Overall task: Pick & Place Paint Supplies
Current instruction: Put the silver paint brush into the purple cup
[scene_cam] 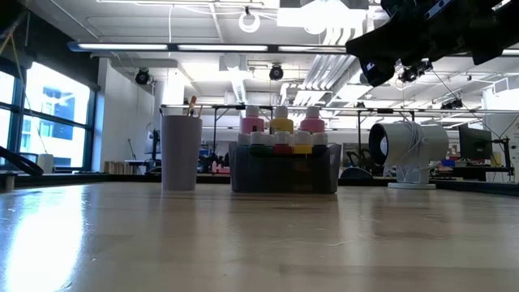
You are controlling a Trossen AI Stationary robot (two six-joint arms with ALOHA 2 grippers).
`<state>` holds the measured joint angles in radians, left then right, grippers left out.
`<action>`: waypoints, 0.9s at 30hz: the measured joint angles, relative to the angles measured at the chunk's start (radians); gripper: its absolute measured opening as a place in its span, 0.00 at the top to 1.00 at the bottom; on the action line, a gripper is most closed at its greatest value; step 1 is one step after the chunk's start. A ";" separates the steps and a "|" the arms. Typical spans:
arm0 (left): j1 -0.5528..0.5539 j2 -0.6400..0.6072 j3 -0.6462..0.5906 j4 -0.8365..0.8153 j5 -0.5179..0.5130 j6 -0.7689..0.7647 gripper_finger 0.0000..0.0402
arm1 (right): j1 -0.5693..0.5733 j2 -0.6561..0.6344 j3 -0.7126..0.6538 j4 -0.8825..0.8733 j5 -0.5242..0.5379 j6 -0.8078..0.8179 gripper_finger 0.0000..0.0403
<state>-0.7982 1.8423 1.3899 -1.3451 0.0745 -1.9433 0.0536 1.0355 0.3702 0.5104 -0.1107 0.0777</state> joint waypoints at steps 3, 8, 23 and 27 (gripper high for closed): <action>-0.005 0.000 0.000 0.003 0.135 0.000 1.00 | 0.000 0.000 0.000 0.000 0.001 -0.002 0.99; -0.030 0.000 0.000 0.020 0.223 -0.035 1.00 | 0.000 0.000 0.000 0.000 0.003 -0.003 0.99; -0.158 0.069 -0.138 0.210 0.207 -0.294 1.00 | 0.000 0.000 0.000 0.002 0.003 -0.003 0.99; -0.158 0.074 -0.172 0.176 0.176 -0.294 1.00 | 0.000 0.000 0.000 0.002 0.003 -0.003 0.99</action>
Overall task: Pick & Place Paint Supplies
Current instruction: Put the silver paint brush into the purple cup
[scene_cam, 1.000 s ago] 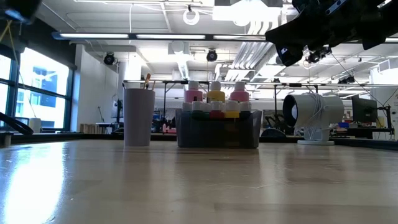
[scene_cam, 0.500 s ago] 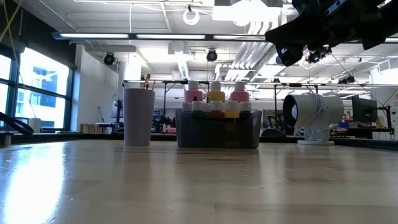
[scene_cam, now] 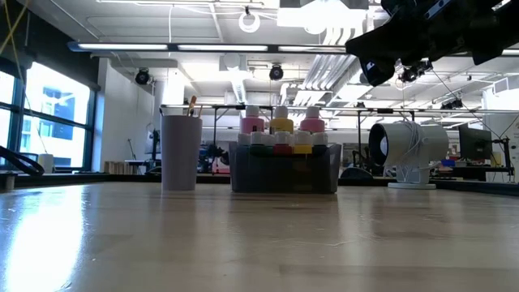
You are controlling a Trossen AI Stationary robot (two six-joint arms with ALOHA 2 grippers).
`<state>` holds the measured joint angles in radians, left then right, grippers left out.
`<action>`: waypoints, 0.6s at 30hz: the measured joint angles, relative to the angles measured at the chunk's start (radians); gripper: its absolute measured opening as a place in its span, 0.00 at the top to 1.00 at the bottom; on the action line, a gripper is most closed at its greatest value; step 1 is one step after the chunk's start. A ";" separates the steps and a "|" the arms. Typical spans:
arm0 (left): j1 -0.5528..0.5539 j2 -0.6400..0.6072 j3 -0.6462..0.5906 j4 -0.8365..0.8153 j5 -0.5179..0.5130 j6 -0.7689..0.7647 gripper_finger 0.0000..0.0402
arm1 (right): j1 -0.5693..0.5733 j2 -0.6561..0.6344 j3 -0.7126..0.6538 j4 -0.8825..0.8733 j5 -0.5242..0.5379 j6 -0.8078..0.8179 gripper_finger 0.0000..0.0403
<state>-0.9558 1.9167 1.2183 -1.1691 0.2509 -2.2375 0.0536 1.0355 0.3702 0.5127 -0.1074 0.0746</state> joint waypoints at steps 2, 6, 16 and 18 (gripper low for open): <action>0.000 0.000 -0.020 -0.010 -0.023 0.000 1.00 | 0.000 0.000 0.000 0.000 0.000 0.000 0.99; 0.000 0.000 -0.052 -0.002 -0.101 0.004 1.00 | 0.000 0.000 0.000 0.000 0.000 0.000 0.99; 0.000 -0.003 -0.069 0.009 -0.205 0.007 1.00 | 0.000 0.000 0.000 0.000 0.000 0.000 0.99; 0.000 -0.003 -0.069 0.015 -0.215 0.008 1.00 | 0.000 0.000 0.000 0.000 0.000 0.000 0.99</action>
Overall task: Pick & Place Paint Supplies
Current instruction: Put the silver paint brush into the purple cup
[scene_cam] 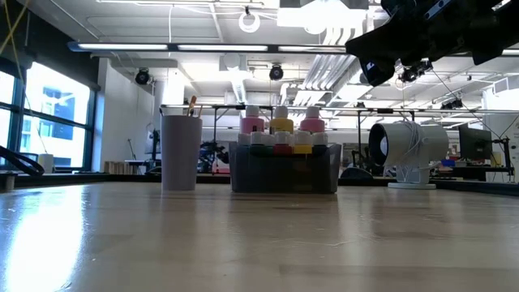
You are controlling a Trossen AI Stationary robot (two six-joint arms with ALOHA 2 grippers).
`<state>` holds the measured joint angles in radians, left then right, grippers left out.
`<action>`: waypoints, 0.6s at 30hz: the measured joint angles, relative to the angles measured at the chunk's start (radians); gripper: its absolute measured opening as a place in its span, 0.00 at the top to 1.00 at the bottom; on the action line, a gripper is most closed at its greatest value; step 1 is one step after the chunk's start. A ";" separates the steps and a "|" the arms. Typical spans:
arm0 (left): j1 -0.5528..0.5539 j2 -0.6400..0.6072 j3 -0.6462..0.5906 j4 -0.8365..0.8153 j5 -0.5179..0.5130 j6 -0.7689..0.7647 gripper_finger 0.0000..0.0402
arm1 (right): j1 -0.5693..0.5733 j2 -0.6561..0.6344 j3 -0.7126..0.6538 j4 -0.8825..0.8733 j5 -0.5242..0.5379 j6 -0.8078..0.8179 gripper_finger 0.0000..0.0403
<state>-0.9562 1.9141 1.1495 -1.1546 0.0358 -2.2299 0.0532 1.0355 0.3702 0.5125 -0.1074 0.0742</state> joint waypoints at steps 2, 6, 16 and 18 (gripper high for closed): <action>-0.001 0.000 0.000 0.005 -0.030 0.000 1.00 | 0.000 0.000 0.000 0.000 0.000 0.000 0.99; 0.000 0.000 0.000 0.006 -0.090 0.000 1.00 | 0.000 0.000 0.000 0.000 0.000 0.000 0.99; 0.002 0.006 -0.003 0.018 -0.379 -0.001 1.00 | 0.000 0.000 0.000 0.000 0.000 0.000 0.99; 0.003 0.004 -0.003 0.016 -0.450 -0.001 1.00 | 0.000 0.000 0.000 0.000 0.000 0.000 0.99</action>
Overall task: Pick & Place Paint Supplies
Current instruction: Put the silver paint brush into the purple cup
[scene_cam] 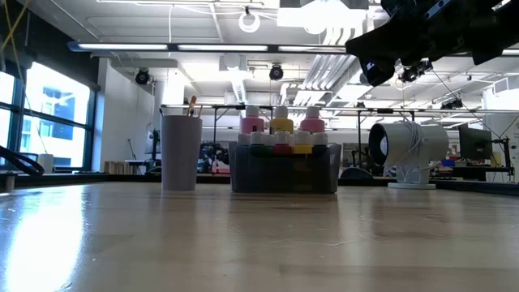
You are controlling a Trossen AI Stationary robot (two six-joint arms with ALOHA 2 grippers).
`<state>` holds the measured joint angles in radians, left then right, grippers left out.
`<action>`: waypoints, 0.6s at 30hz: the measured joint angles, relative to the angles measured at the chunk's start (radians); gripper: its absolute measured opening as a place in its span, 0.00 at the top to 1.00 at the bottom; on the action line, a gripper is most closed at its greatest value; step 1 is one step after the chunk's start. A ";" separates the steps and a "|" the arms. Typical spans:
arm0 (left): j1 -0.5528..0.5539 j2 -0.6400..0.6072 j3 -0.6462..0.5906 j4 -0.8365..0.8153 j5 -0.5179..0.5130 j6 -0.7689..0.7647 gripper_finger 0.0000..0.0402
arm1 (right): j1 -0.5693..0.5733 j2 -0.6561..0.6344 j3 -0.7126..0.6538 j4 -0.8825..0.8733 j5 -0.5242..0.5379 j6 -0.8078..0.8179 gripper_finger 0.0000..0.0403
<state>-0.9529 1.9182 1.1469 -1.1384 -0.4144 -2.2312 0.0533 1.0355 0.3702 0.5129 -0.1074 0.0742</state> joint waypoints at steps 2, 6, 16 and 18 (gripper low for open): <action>0.001 -0.013 0.001 -0.041 -0.015 -0.012 1.00 | 0.000 0.000 0.000 0.000 0.000 0.000 0.99; -0.001 -0.015 0.066 -0.225 -0.007 -0.033 1.00 | 0.000 0.000 0.000 0.000 0.000 0.000 0.99; 0.023 -0.018 0.149 -0.432 -0.038 -0.051 1.00 | -0.001 0.022 0.000 -0.054 0.005 0.052 0.99; 0.034 -0.017 0.149 -0.431 -0.092 -0.050 1.00 | 0.001 0.060 0.000 -0.097 0.025 0.136 0.99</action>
<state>-0.9188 1.9011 1.2958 -1.5689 -0.5065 -2.2811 0.0539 1.0955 0.3706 0.4159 -0.0826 0.2099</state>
